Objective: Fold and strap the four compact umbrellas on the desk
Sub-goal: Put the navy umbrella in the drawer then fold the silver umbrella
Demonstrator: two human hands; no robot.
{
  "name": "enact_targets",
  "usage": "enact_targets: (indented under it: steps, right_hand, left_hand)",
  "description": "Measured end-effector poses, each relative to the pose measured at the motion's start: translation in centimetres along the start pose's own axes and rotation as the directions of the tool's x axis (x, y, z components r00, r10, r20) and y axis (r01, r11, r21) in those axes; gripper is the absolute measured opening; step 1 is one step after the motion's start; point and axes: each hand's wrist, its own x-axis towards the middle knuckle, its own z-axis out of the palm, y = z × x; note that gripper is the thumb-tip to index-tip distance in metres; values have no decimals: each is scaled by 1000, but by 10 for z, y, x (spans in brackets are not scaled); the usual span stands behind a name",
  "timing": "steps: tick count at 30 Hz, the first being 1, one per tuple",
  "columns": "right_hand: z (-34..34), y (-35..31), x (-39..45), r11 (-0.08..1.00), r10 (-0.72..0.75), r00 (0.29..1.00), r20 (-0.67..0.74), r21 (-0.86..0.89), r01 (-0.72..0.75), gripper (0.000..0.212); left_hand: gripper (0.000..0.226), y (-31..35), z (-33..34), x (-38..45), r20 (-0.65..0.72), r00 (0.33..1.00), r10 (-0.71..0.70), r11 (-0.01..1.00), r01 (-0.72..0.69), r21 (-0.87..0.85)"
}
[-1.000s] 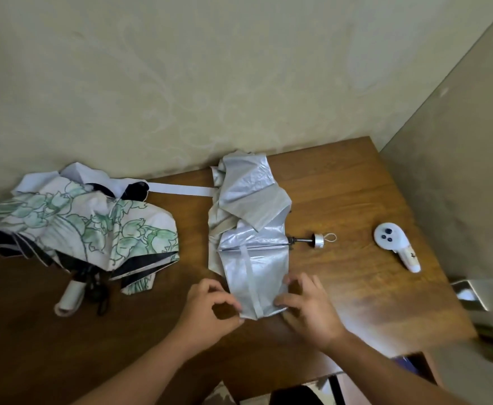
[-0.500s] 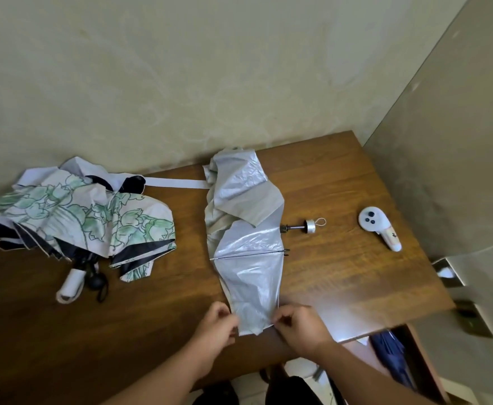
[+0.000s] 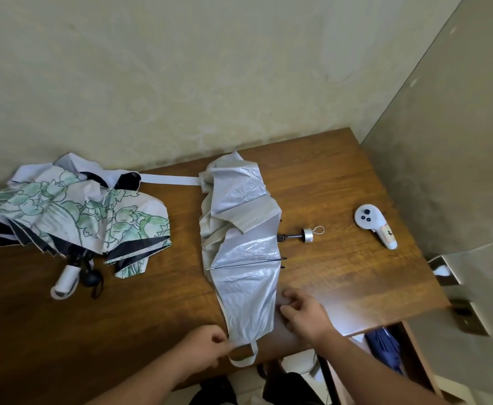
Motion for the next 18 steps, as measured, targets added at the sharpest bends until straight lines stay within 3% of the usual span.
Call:
enact_targets:
  steps: [3,5,9,12,15,18]
  right_hand:
    - [-1,-11,-4,992,123,971,206,-56,-114,16]
    - [3,-15,-9,986,157,945,289,-103,-132,16]
    - [20,-13,-12,987,158,957,242,-78,-143,14]
    - [28,-11,-12,987,148,976,158,-85,-136,15]
    - [31,-9,-13,984,145,985,94,-116,-133,17]
    - [24,-7,-19,970,141,988,67,-207,-124,8]
  left_hand:
    - [13,-6,-10,4,-23,999,29,983,-24,184]
    - [6,-4,-9,5,-99,990,103,983,-86,163]
    - [27,8,5,3,-227,937,266,954,-221,205]
    - [23,5,19,4,-42,942,333,895,-302,328]
    - [23,-4,26,2,124,951,283,876,-308,371]
    - [16,-6,18,-1,180,949,259,873,-309,378]
